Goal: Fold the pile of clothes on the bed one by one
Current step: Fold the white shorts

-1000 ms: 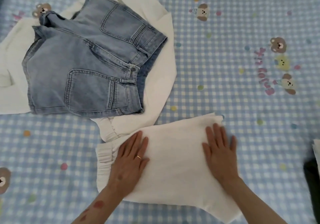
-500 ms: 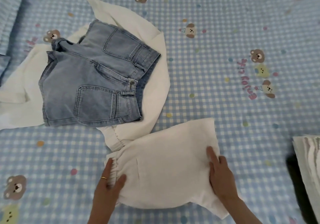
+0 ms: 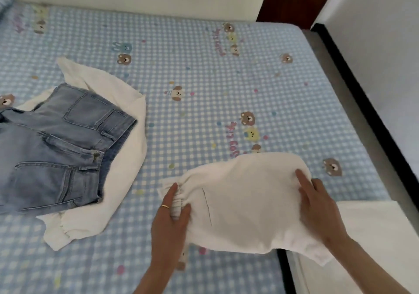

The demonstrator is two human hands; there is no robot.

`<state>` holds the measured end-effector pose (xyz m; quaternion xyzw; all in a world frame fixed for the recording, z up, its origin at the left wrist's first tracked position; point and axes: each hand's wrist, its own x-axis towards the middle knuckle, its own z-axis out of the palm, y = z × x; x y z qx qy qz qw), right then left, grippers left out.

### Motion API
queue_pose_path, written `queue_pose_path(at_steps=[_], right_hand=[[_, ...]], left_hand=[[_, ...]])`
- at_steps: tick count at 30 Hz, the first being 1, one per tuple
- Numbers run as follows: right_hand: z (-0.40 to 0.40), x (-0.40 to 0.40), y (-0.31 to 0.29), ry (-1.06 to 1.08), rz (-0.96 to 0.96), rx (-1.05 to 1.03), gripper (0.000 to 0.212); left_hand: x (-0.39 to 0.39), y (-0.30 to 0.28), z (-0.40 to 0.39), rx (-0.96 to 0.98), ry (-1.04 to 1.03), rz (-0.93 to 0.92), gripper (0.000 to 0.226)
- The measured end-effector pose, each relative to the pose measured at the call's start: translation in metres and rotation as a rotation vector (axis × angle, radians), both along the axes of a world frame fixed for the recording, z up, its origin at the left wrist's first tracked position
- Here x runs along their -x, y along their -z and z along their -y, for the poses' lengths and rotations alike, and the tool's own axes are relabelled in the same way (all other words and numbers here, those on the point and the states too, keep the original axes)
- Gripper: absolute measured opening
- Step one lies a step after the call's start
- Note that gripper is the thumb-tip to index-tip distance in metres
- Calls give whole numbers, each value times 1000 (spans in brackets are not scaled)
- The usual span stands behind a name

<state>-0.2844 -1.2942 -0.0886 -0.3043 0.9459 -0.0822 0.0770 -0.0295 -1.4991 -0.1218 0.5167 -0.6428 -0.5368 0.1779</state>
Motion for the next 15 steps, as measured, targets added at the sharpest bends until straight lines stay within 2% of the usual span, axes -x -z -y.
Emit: queue_pose_path(at_steps=[8, 12, 15], right_hand=[[-64, 197, 3, 29, -140, -70, 57], [-83, 271, 31, 34, -173, -21, 58], [-96, 308, 67, 50, -106, -33, 50]], left_hand=[[223, 29, -51, 42, 74, -34, 53], [292, 61, -62, 35, 58, -50, 53], [320, 98, -69, -4, 149, 23, 56]])
